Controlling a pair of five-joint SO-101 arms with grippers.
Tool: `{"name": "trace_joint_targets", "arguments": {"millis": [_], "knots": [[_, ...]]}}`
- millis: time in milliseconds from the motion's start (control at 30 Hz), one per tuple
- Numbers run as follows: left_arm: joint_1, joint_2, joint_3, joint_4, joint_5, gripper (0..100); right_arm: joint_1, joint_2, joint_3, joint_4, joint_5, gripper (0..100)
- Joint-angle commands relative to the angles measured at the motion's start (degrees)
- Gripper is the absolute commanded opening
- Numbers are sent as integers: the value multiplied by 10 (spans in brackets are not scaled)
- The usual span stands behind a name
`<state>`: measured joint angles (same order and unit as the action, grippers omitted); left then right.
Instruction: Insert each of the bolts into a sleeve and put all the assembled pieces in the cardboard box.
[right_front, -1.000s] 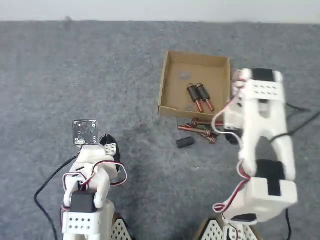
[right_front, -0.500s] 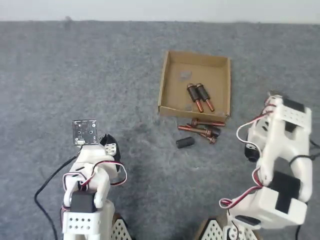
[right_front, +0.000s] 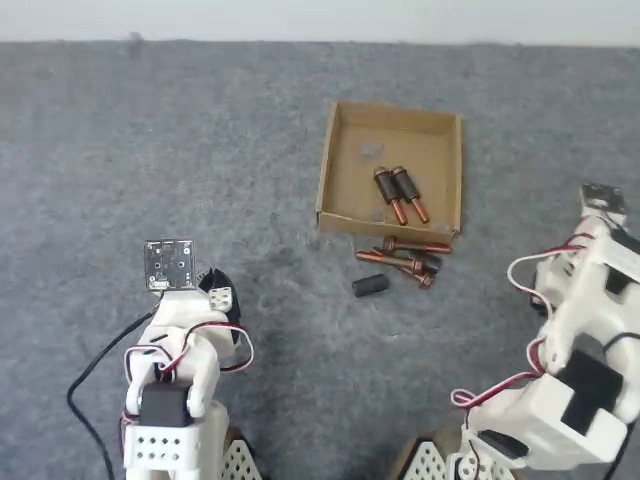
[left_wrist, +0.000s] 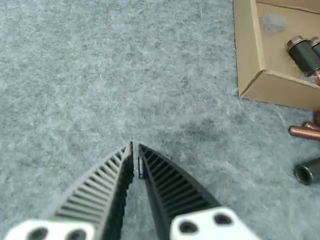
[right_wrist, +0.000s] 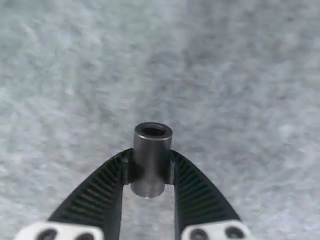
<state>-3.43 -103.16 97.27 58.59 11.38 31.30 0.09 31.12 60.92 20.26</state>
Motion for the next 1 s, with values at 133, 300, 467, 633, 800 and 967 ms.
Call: {"name": "trace_joint_targets", "arguments": {"millis": [133, 300, 467, 633, 800, 967], "knots": [[-4, -13, -7, 4, -5, 11, 79, -36, -5, -7, 58, 82], [-4, -13, -7, 4, -5, 11, 102, -42, -5, -2, 76, 75], [-4, -13, -7, 4, -5, 11, 122, -44, -5, 0, 76, 77], [-4, -13, -7, 4, -5, 11, 127, -42, -4, 7, 75, 77], [-4, -13, -7, 4, -5, 11, 113, -26, 4, -33, 62, 78], [-4, -13, -7, 4, -5, 11, 109, 25, 2, -84, 54, 78]]}}
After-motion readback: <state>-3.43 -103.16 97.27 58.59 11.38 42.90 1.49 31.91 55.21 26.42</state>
